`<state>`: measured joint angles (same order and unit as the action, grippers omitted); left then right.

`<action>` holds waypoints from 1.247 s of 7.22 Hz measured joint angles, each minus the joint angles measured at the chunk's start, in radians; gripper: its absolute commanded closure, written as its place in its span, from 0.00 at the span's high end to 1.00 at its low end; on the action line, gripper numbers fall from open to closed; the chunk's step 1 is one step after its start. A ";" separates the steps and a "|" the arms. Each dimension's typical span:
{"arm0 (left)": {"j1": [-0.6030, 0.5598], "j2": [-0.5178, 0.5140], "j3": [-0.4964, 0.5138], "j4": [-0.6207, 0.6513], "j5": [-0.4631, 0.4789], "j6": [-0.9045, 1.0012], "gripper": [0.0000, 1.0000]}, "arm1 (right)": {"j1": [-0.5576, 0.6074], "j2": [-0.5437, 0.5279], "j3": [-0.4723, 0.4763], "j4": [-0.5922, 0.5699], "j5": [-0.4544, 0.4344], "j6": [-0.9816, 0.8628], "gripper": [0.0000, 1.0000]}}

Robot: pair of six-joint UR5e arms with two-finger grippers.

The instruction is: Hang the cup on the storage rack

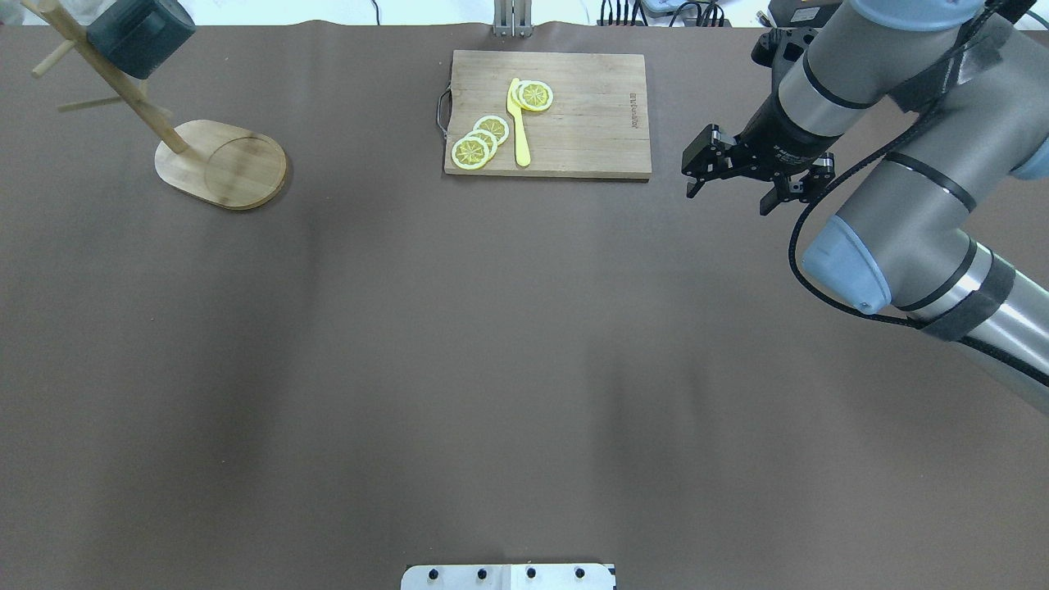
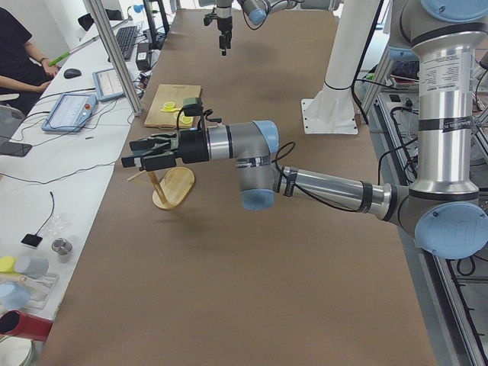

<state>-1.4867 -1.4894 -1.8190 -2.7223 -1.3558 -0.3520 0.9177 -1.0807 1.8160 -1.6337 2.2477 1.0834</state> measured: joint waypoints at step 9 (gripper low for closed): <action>-0.107 0.019 0.019 0.697 -0.663 0.070 0.98 | 0.575 -0.395 -0.013 -0.303 0.076 -0.971 1.00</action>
<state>-1.5936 -1.4709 -1.7999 -2.0256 -2.0193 -0.2820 1.4924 -1.4754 1.8034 -1.9370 2.3233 0.1126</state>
